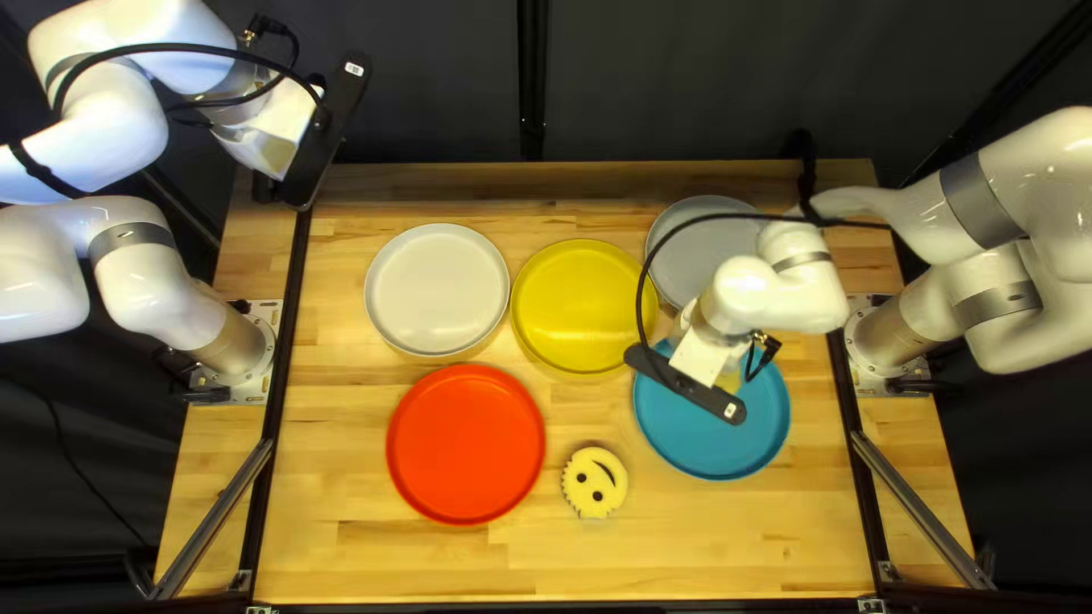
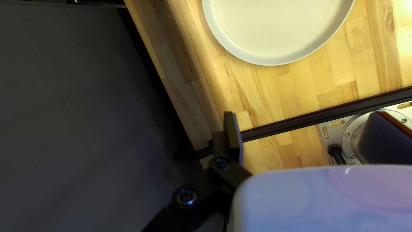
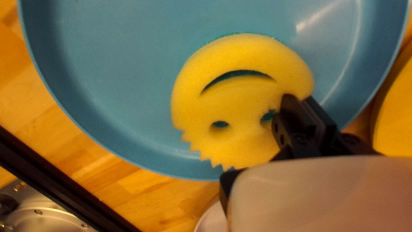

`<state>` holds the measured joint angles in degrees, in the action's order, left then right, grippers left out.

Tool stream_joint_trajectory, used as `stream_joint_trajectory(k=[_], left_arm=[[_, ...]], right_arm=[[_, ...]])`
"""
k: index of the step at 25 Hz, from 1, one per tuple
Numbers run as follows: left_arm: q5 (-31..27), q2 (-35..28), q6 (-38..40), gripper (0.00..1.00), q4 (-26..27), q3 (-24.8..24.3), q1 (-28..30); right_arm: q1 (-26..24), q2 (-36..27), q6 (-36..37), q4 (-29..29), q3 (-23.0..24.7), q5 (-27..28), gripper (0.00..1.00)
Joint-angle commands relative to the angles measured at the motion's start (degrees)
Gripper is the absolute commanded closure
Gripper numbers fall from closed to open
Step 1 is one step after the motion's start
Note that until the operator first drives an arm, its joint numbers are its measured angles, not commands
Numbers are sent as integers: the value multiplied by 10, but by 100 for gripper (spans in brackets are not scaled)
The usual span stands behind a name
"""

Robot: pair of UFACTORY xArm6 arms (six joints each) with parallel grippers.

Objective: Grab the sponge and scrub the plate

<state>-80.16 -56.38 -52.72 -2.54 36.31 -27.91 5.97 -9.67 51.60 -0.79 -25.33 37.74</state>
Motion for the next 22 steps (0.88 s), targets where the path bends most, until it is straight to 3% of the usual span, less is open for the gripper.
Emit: stream_joint_trajectory(k=[1, 6, 10, 15, 22], left_arm=[[0, 0, 0, 0, 0, 0, 0], [0, 0, 0, 0, 0, 0, 0], [0, 0, 0, 0, 0, 0, 0], [0, 0, 0, 0, 0, 0, 0], [0, 0, 0, 0, 0, 0, 0]], right_arm=[[51, 18, -48, 6, -23, 1, 100], [131, 87, -118, 36, -88, -6, 100], [149, 104, -130, 53, -107, -5, 100], [109, 85, -90, 54, -77, -16, 100], [13, 53, 1, 25, -40, -20, 100]])
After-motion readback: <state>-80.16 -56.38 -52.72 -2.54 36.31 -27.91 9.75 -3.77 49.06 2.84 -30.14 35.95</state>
